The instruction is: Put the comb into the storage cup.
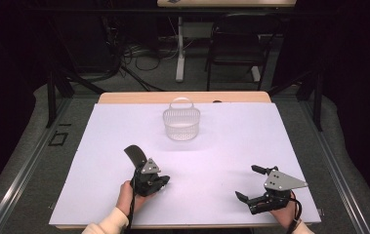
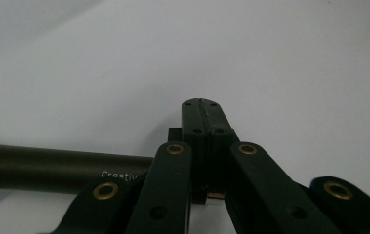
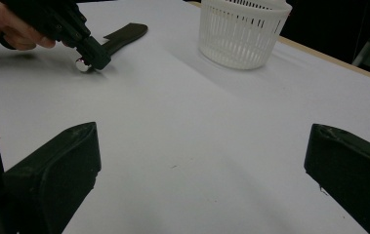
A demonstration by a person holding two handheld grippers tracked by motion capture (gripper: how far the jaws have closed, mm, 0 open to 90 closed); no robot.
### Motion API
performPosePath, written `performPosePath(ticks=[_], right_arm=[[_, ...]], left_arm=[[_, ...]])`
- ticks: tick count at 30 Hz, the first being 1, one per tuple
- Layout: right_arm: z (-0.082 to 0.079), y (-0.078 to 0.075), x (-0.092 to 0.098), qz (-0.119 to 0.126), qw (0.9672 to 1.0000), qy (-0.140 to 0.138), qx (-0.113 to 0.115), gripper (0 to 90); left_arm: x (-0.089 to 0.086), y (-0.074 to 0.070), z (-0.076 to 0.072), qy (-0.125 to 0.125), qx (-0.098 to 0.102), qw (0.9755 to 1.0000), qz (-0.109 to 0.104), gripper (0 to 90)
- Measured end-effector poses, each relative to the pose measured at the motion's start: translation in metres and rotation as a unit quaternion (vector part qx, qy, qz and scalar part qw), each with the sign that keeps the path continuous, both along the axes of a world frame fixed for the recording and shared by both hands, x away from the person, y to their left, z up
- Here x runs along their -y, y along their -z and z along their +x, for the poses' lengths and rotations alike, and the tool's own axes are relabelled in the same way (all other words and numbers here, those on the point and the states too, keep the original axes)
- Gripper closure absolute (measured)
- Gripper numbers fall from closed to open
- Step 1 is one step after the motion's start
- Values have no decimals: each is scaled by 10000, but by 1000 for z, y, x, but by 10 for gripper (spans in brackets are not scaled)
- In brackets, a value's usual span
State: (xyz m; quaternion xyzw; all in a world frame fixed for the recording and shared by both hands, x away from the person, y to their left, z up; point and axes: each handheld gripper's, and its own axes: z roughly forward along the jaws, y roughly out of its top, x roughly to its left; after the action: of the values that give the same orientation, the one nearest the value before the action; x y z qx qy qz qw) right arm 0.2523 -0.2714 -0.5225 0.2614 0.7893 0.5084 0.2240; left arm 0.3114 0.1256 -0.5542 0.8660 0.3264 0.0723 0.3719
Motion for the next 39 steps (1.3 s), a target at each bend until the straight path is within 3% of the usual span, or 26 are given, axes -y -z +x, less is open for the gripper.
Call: performPosePath(ticks=[15, 39], right_arm=[[0, 0, 1, 12, 10000, 26, -2, 0], [1, 0, 1, 24, 10000, 26, -18, 0]], left_arm=[[-3, -2, -5, 59, -141, 9998, 140, 899], [-21, -5, -8, -214, -239, 9992, 259, 899]])
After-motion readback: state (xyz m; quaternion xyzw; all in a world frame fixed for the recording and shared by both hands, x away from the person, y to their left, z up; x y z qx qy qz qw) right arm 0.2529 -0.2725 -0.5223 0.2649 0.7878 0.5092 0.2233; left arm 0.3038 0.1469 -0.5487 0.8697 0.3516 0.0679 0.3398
